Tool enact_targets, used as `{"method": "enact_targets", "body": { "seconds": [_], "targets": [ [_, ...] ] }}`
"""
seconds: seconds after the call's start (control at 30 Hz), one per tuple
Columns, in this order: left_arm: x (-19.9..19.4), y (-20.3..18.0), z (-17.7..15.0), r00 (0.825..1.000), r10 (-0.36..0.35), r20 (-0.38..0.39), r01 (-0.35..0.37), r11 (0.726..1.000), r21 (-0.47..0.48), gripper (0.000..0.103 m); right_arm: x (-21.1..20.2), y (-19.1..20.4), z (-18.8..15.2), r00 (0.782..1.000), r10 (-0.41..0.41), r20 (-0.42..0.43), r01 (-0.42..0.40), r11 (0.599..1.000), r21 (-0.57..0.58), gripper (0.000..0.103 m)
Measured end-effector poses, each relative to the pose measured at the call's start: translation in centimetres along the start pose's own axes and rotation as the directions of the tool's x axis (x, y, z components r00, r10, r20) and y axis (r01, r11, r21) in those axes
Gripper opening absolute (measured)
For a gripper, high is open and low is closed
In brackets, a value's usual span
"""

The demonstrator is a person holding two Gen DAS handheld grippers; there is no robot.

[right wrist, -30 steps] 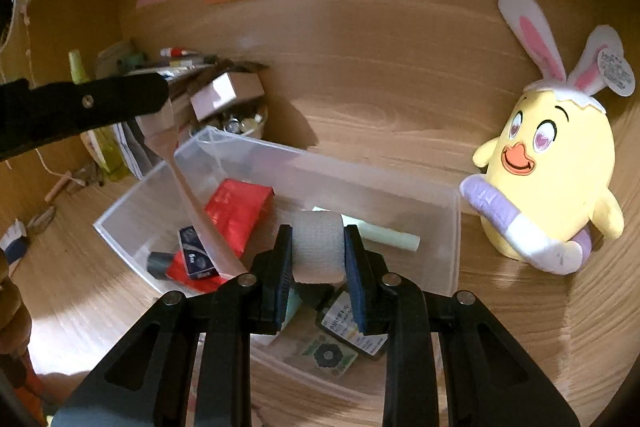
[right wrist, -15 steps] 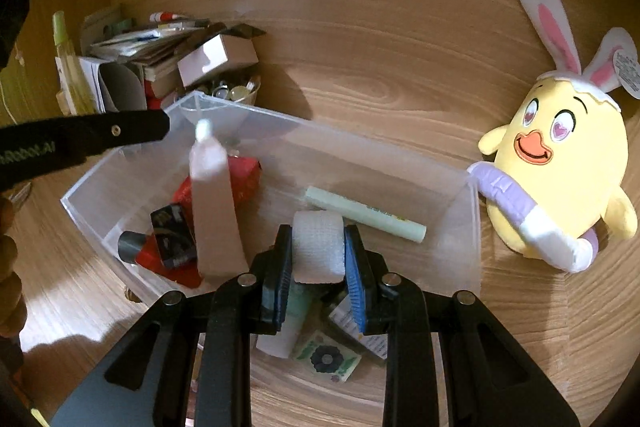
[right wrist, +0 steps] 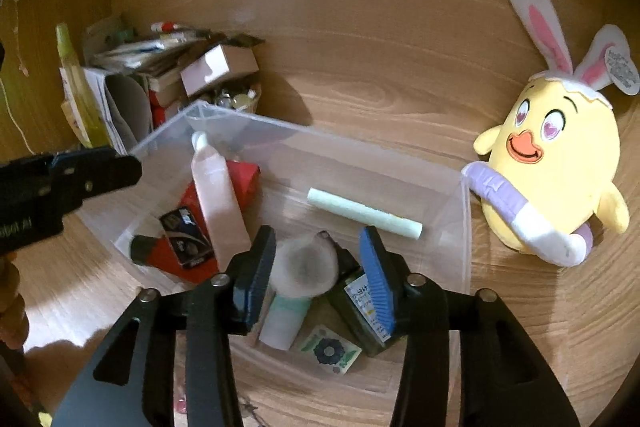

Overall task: Organize objects
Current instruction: 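Carry bottle and tape roll into the clear box and open both tools, then grasp the braided pink cord with the right tool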

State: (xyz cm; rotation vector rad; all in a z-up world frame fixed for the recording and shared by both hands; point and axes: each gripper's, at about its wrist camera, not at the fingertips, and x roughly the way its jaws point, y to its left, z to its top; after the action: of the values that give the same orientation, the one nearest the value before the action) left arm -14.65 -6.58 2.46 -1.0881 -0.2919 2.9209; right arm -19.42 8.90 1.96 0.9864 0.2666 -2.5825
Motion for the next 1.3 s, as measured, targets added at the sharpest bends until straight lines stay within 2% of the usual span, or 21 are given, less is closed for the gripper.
{"method": "enact_targets", "body": {
  "seconds": [0.07, 0.2, 0.27, 0.37, 0.67, 0.87, 0.97, 1.1, 1.3],
  "targets": [
    [-0.8, -0.1, -0.2, 1.0, 0.003, 0.012, -0.003, 1.0, 0.009, 0.064, -0.8, 0.1, 0.1, 1.0, 0.005, 0.015, -0.006, 1.0, 0.006, 0.049],
    [-2.3, -0.3, -0.9, 0.999, 0.02, 0.034, -0.022, 0.999, 0.037, 0.077, -2.5, 0.5, -0.1, 0.999, 0.021, 0.042, -0.021, 1.0, 0.005, 0.051],
    [-3.2, -0.5, -1.4, 0.999, 0.025, 0.047, -0.028, 0.998, 0.054, 0.082, -3.2, 0.7, -0.4, 0.998, 0.022, 0.055, -0.022, 1.0, -0.001, 0.059],
    [-4.0, -0.7, -2.1, 0.998, 0.03, 0.054, -0.034, 0.997, 0.071, 0.09, -4.6, 0.8, -1.0, 0.996, 0.024, 0.083, -0.023, 1.0, -0.01, 0.065],
    [-4.9, -0.8, -4.8, 0.999, 0.035, 0.021, -0.037, 0.993, 0.113, 0.092, -7.4, 0.6, -4.1, 0.993, 0.036, 0.114, -0.034, 0.999, -0.017, 0.065],
    [-4.4, -1.0, -6.9, 0.999, 0.041, -0.023, -0.037, 0.99, 0.138, 0.092, -7.0, 1.4, -6.6, 0.996, 0.07, 0.058, -0.066, 0.996, -0.064, 0.065],
    [-4.1, -1.2, -7.7, 0.998, 0.039, -0.038, -0.033, 0.989, 0.147, 0.092, -5.8, 2.0, -7.8, 0.995, 0.099, 0.001, -0.099, 0.991, -0.085, 0.065],
    [-3.8, -1.0, -8.7, 0.998, 0.031, -0.061, -0.022, 0.989, 0.146, 0.092, -4.5, 2.6, -8.9, 0.995, 0.09, -0.053, -0.095, 0.99, -0.107, 0.065],
    [-3.0, -0.7, -10.0, 0.995, 0.021, -0.102, -0.006, 0.99, 0.144, 0.092, -3.6, 3.2, -9.7, 0.991, 0.102, -0.089, -0.112, 0.986, -0.125, 0.064]
  ]
}}
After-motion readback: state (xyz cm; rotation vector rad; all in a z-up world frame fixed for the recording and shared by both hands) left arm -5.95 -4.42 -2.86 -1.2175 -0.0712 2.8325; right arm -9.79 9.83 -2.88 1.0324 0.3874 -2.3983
